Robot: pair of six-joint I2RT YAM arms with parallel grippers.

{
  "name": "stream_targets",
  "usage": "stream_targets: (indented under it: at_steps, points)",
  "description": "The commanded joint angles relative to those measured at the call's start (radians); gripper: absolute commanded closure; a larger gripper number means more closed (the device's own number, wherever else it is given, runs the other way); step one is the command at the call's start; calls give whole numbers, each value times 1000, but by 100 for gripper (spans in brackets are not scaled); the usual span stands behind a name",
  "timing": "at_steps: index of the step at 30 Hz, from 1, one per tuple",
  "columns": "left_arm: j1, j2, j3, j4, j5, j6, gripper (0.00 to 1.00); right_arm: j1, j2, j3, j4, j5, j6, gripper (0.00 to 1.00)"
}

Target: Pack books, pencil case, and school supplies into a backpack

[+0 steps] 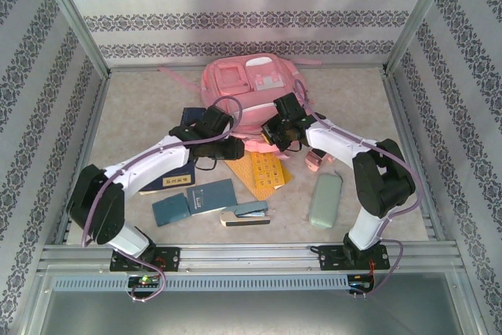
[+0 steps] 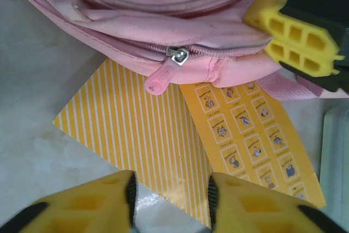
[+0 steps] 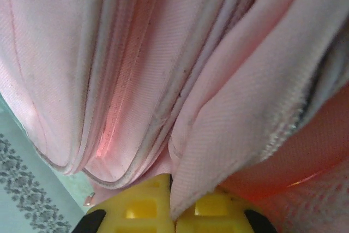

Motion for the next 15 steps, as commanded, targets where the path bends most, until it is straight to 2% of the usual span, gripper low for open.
stream_targets:
  at_steps: [1, 15]
  points:
    - [4, 53, 68, 0, -22, 16, 55, 2, -11, 27, 19, 5, 2, 100]
    - [4, 243, 269, -123, -127, 169, 53, -2, -60, 71, -30, -23, -21, 100]
